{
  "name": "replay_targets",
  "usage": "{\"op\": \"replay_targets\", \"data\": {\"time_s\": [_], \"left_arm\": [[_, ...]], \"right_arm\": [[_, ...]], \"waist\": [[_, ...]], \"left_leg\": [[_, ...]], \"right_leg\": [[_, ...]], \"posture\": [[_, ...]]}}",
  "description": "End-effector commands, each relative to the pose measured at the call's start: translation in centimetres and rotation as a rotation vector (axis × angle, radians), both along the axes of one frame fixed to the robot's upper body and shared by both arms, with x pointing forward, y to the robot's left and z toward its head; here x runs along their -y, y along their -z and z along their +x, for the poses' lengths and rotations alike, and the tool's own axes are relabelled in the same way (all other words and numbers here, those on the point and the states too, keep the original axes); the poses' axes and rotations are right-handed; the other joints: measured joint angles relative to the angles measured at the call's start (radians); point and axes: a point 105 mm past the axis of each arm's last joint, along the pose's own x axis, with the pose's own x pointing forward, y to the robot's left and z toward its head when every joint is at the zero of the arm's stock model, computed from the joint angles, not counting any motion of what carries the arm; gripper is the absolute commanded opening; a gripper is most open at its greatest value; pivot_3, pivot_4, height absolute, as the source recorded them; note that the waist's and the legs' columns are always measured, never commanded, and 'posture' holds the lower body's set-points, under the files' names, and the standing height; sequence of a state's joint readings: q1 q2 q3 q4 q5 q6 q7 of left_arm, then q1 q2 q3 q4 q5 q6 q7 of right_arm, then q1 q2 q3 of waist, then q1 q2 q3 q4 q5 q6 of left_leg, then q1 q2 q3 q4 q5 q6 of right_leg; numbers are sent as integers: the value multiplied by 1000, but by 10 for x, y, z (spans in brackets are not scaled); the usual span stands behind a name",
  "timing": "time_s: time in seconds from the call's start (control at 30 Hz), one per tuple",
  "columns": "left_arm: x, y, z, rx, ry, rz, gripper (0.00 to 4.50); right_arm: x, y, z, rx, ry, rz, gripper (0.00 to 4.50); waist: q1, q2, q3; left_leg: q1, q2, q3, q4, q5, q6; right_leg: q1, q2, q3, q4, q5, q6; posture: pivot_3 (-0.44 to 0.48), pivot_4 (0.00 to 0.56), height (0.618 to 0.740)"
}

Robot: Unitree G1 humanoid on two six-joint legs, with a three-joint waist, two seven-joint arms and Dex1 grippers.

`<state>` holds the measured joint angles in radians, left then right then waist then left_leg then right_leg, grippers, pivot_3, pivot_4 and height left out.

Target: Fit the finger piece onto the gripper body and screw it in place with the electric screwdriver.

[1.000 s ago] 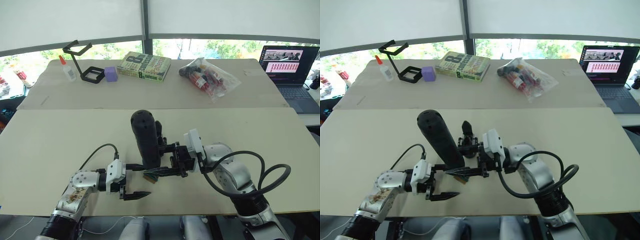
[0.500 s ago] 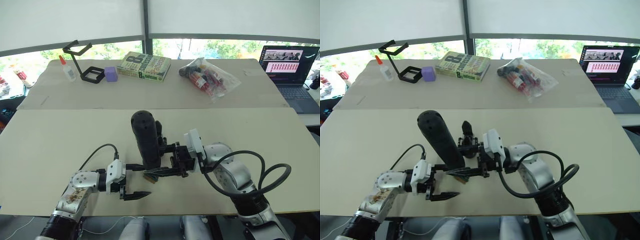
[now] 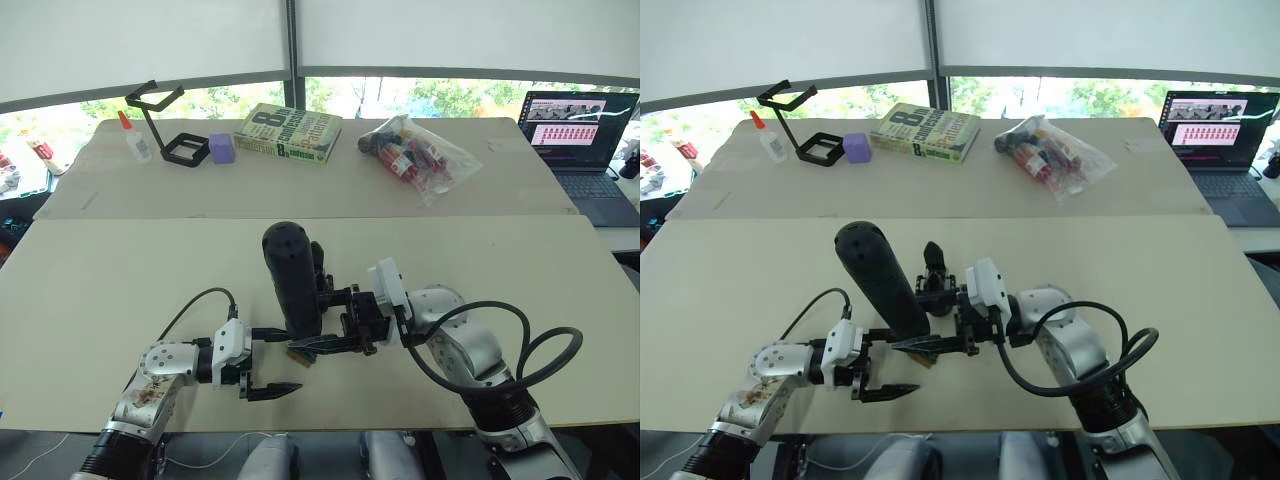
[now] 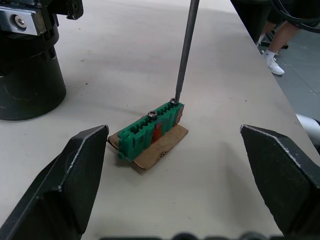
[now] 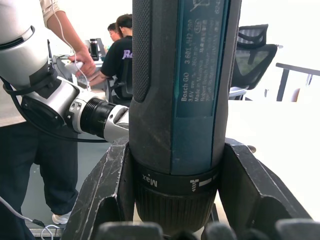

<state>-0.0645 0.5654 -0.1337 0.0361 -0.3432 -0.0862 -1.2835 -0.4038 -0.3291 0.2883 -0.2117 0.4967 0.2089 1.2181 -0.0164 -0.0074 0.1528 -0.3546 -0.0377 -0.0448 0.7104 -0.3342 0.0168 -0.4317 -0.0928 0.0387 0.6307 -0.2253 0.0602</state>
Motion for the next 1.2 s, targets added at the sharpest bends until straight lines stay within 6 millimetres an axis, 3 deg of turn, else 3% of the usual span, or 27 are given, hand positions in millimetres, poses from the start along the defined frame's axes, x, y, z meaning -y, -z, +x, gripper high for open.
{"op": "replay_targets", "data": {"time_s": [0.03, 1.2], "left_arm": [[0, -3, -2, 13, 5, -7, 4500], [0, -4, -1, 14, 0, -9, 4500]], "right_arm": [[-1, -14, -6, 34, -30, 41, 1916], [4, -19, -3, 46, -27, 34, 1916]], "waist": [[0, 0, 0], [0, 0, 0]], "left_leg": [[0, 0, 0, 0, 0, 0], [0, 0, 0, 0, 0, 0]], "right_leg": [[0, 0, 0, 0, 0, 0], [0, 0, 0, 0, 0, 0]], "posture": [[0, 150, 740], [0, 150, 740]]}}
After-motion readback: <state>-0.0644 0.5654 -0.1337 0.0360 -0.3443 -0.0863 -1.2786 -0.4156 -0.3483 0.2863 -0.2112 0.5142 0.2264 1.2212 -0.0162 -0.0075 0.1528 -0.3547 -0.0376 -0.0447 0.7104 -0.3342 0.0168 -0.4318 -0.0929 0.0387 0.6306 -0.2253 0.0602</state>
